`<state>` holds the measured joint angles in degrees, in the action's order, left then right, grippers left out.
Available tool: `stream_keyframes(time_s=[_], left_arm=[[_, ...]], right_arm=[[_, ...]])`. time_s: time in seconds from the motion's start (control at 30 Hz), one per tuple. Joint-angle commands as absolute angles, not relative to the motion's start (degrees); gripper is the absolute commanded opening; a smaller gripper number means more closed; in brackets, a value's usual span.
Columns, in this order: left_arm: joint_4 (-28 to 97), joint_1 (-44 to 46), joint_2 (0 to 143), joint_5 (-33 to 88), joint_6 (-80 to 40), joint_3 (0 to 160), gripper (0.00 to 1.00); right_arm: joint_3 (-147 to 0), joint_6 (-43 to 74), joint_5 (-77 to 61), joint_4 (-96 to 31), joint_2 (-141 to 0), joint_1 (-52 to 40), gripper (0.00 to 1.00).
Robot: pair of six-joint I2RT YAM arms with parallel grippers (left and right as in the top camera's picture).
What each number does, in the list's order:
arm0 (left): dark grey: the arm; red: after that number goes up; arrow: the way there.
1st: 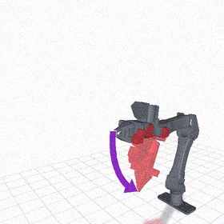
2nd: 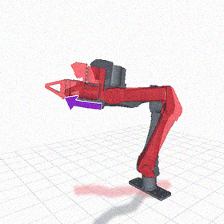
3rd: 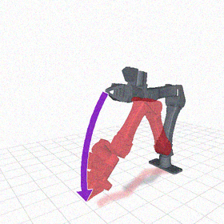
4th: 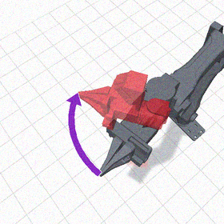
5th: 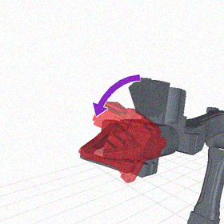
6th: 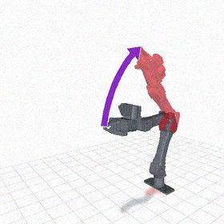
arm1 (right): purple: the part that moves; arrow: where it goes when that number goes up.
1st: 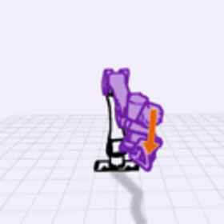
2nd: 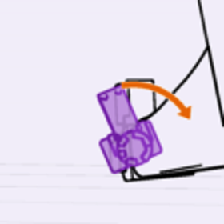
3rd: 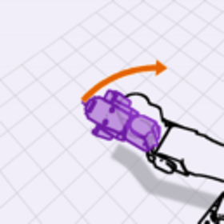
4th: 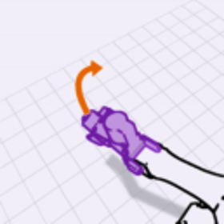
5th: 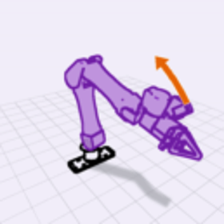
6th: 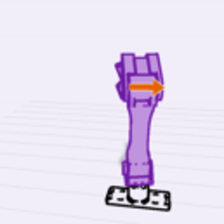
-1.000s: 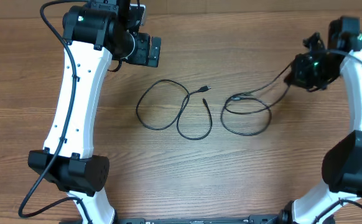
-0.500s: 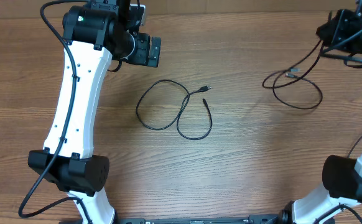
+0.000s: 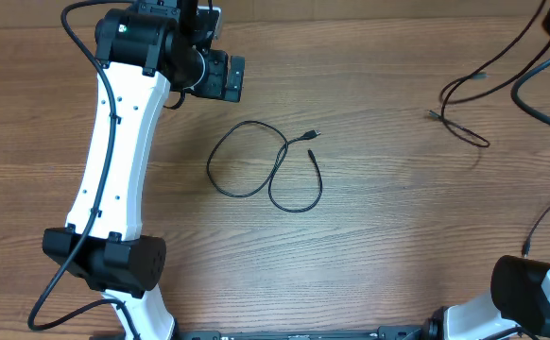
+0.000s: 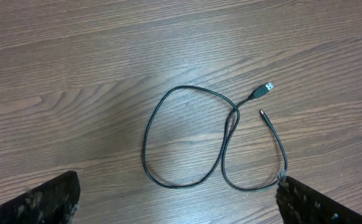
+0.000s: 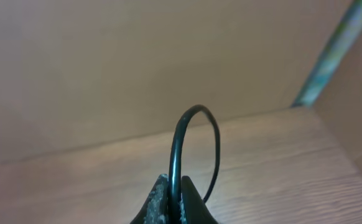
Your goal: Untangle cables
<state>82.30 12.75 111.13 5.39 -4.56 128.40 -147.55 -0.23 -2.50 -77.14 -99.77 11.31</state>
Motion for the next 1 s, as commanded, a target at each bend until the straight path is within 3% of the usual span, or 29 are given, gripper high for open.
stream_keyframes(time_s=[0.0, 0.2, 0.4, 0.63, 0.97], left_arm=[[82.24, 12.78, 109.93, 5.96, -5.34, 129.16, 1.0], [82.24, 12.78, 109.93, 5.96, -5.32, 129.16, 1.0], [82.24, 12.78, 109.93, 5.98, -5.34, 129.16, 1.0], [82.24, 12.78, 109.93, 5.96, -5.34, 129.16, 1.0], [82.24, 12.78, 109.93, 5.96, -5.34, 129.16, 1.0]], right_arm=[[-149.01, -0.25, 6.55, -73.73, -98.3, 11.66, 0.04], [-148.99, -0.25, 17.02, -65.73, -98.32, 13.28, 0.04], [-148.9, -0.23, 17.56, -61.93, -99.02, 20.75, 0.04], [-148.88, 3.46, 17.34, -65.63, -101.95, 30.46, 0.04], [-140.31, 3.64, 10.63, -70.0, -107.66, 35.18, 0.04]])
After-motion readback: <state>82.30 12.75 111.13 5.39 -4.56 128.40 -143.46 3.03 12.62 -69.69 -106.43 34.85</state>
